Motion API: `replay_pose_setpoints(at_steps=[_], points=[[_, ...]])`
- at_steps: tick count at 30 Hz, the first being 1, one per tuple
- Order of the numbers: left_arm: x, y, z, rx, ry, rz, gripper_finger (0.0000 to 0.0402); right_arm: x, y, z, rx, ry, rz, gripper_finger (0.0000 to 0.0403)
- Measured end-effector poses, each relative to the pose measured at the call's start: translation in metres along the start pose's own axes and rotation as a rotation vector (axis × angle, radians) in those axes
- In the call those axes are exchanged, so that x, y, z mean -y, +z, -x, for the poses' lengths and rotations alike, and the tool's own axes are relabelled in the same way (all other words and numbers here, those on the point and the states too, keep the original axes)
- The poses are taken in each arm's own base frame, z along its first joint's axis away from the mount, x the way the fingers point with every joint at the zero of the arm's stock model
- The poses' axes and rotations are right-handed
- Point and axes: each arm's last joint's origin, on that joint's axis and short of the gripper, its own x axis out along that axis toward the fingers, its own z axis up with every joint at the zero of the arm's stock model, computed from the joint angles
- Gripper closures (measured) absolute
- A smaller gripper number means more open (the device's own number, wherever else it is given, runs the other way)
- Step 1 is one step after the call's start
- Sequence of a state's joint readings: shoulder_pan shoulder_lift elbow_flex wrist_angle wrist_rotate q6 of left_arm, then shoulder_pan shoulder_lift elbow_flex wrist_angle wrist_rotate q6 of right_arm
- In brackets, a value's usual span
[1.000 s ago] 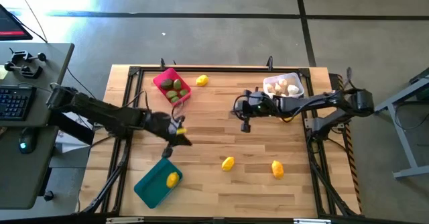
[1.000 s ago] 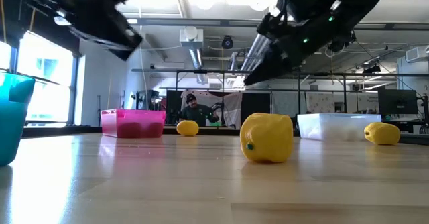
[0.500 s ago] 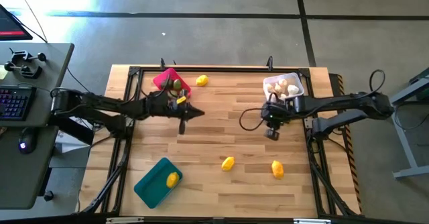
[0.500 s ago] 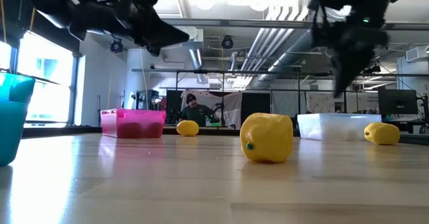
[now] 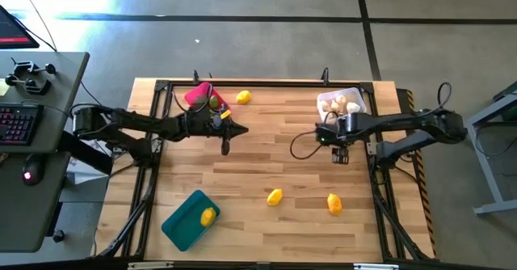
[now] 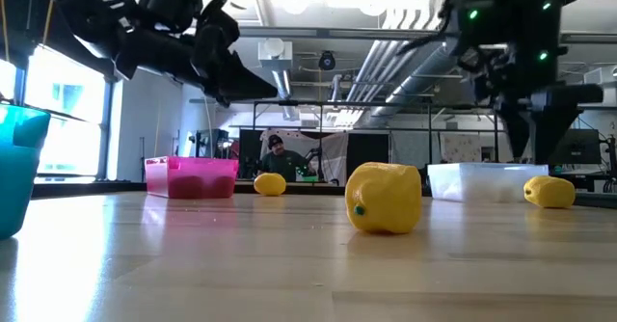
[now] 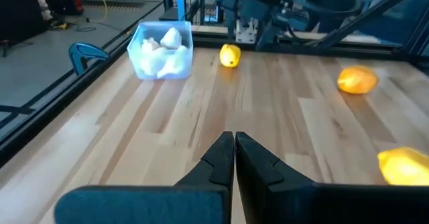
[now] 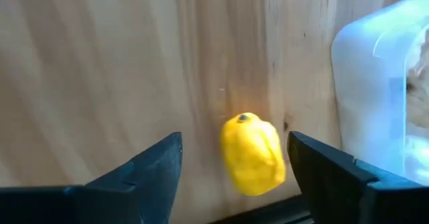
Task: Sort produce into baskets
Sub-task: Put the yellow lemon in the blue bin
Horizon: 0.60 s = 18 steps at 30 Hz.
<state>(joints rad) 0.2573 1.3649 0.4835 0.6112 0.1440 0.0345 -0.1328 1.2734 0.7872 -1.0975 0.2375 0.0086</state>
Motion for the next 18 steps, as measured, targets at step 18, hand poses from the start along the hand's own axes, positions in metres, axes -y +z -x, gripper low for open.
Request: replay_pose_setpoints(at_steps=[18], points=[[0.0, -0.002, -0.001, -0.008, 0.0, -0.021, 0.0401, 0.028, 0.018, -0.065, -0.319, 0.117, 0.162, 0.0143]])
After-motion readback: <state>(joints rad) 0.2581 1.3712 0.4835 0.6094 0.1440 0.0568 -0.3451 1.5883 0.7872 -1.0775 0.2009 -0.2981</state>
